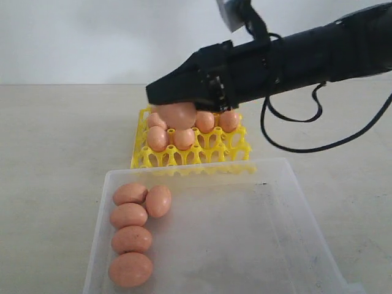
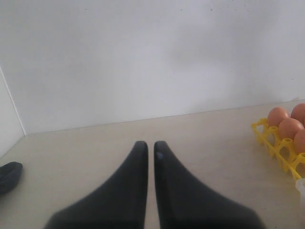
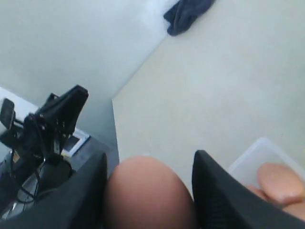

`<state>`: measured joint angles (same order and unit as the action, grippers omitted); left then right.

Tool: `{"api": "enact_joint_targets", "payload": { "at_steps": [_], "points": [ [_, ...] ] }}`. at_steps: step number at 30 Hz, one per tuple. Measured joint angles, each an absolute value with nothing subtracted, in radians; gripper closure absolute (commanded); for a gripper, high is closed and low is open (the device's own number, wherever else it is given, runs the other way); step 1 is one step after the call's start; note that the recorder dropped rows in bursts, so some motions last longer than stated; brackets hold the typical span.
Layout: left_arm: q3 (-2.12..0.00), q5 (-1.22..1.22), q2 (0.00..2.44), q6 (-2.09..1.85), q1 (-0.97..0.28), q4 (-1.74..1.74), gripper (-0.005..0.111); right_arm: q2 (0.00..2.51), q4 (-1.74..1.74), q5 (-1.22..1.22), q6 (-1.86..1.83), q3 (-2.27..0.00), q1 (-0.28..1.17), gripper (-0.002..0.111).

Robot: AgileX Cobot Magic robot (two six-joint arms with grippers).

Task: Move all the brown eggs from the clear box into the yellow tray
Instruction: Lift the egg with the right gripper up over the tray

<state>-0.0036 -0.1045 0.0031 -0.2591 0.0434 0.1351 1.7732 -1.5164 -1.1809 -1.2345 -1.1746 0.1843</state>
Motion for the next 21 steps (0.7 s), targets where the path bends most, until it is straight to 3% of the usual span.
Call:
{"api": "enact_joint_targets", "payload": {
  "at_steps": [12, 21],
  "points": [
    [-0.004, -0.105, 0.003, -0.259, 0.043, 0.135, 0.103, 1.773, -1.732, -1.200, -1.503, -1.175, -0.116, 0.109],
    [-0.004, -0.105, 0.003, -0.259, 0.043, 0.135, 0.103, 1.773, -1.575, -0.906, -1.641, -1.175, -0.111, 0.109]
  ]
}}
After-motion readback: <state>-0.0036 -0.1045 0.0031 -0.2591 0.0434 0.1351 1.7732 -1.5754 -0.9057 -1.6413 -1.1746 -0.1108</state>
